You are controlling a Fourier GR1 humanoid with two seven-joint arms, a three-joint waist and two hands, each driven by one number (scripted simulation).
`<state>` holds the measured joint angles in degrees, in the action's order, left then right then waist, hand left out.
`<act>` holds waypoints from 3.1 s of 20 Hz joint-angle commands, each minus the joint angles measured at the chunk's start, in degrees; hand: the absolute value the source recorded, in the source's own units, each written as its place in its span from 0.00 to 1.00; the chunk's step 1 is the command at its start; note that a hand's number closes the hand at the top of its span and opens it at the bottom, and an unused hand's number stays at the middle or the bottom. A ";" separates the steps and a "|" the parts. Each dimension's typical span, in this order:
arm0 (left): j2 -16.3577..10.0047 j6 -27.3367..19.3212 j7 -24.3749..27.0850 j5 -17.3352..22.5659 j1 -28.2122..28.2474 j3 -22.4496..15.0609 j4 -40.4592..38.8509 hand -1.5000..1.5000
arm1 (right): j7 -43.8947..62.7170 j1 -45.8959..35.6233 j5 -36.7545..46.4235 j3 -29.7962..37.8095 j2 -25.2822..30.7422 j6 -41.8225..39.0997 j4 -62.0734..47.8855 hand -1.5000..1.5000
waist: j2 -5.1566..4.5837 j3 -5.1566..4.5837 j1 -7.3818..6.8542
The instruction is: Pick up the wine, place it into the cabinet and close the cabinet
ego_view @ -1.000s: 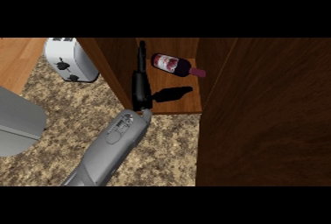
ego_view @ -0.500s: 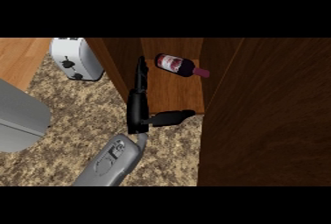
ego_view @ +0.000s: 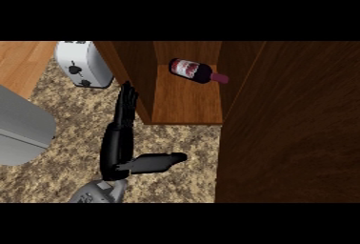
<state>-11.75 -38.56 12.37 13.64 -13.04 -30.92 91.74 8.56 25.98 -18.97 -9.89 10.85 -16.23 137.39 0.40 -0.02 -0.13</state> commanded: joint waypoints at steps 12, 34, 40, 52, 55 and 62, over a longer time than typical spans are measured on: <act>-13.35 17.21 1.73 8.60 17.27 4.42 19.27 1.00 | 1.65 3.17 1.01 0.01 11.03 -11.13 6.47 1.00 | -0.03 0.01 0.60; -21.73 38.48 8.40 19.29 32.56 20.68 21.69 1.00 | 13.20 -10.11 -6.19 -13.07 7.97 -7.99 5.50 1.00 | -0.43 -0.08 -1.08; -23.15 42.01 6.07 22.17 28.65 25.06 18.60 1.00 | 17.07 -23.99 -3.55 -18.40 0.74 -4.42 0.44 1.00 | -0.53 -0.06 -0.82; -20.92 46.70 8.69 21.71 32.13 27.98 16.70 1.00 | 27.34 -52.51 -1.29 -24.56 -10.66 16.04 -12.77 1.00 | -0.35 -0.08 -0.92; -20.78 48.57 9.76 21.01 33.10 28.63 16.04 1.00 | 24.50 -61.14 -3.36 -23.97 -10.75 22.41 -20.72 1.00 | -0.41 -0.11 -1.39; -19.38 47.74 4.58 21.17 31.42 30.73 18.68 1.00 | 19.10 -72.83 -9.51 -20.91 -10.83 28.58 -32.79 1.00 | -0.41 -0.02 -0.82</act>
<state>-32.37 9.52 18.98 34.97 19.71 -0.51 109.79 30.22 -40.25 -25.95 -31.70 0.33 8.39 111.18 0.02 -0.04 -1.12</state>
